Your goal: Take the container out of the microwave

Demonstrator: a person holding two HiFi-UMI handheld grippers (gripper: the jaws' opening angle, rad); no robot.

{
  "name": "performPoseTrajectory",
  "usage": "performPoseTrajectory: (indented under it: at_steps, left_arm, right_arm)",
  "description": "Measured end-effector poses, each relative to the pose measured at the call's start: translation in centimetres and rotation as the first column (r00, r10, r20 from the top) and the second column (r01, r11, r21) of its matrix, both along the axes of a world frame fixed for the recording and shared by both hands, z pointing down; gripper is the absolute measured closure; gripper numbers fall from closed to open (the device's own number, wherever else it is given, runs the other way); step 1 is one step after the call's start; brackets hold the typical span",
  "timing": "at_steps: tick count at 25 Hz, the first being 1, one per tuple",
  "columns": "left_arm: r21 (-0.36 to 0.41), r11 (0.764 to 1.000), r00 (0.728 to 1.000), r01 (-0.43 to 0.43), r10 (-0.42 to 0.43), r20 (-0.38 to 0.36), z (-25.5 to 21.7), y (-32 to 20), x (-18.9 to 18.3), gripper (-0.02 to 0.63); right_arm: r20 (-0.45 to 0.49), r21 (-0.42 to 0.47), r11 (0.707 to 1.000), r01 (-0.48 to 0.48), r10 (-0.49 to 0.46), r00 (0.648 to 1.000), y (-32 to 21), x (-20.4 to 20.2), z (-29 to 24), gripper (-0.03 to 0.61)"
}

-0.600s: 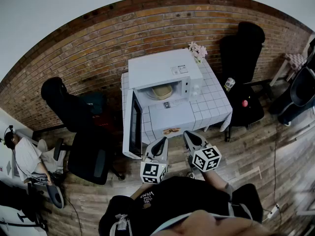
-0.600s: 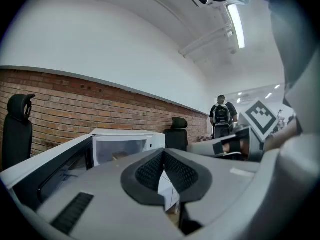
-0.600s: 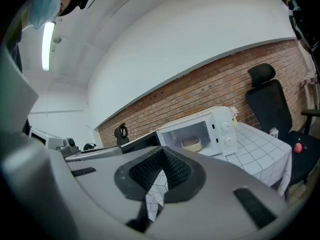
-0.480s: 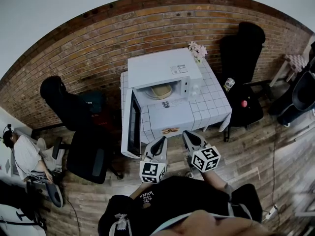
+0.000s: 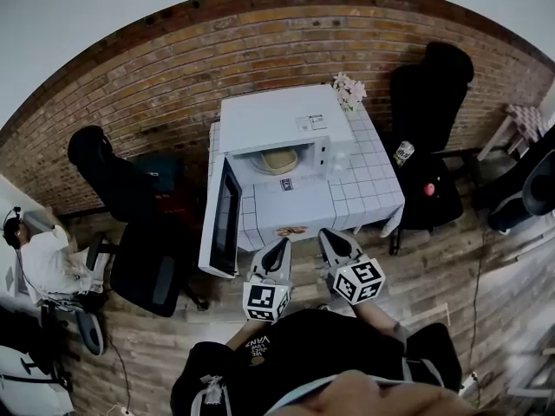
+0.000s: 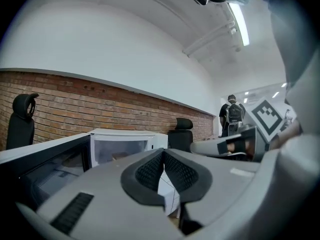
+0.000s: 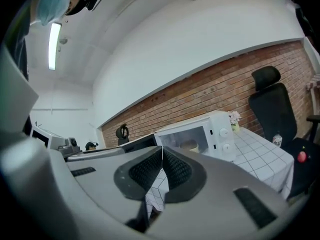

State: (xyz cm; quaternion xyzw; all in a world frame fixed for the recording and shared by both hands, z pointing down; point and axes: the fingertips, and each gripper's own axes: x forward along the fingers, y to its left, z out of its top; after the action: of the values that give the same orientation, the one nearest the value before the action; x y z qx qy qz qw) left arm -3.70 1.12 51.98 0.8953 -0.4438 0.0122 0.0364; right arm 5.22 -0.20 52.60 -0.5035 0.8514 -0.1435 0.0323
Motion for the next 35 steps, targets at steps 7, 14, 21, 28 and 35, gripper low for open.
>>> performPoseTrajectory:
  at_steps: [7,14,21,28,35]
  left_arm:
    - [-0.007,0.997,0.997,0.075,-0.075,-0.025,0.3,-1.4,2.2,0.603]
    - [-0.039,0.989,0.990,0.139,-0.141,-0.030,1.2,-2.2,3.2,0.603]
    - [-0.036,0.990,0.991,0.134,-0.135,-0.022,1.3,-4.7,3.2,0.603]
    - [-0.045,0.993,0.994,0.106,-0.107,-0.026,1.2,-8.9,1.7,0.603]
    - [-0.049,0.997,0.997,0.067,-0.069,-0.036,0.9,-12.6,0.3,0.603]
  right_arm:
    - [-0.021,0.000,0.997,0.071,-0.071,0.997,-1.0,2.4,0.4,0.574]
    - [-0.007,-0.018,0.995,0.102,-0.102,0.995,-2.1,4.1,1.0,0.574]
    - [-0.004,-0.029,0.995,0.094,-0.094,0.996,-4.5,4.1,1.5,0.574]
    - [-0.004,-0.034,0.999,0.042,-0.042,0.999,-8.2,3.5,1.3,0.574]
    - [0.005,-0.045,0.999,0.010,-0.010,1.000,-11.7,1.6,1.2,0.574]
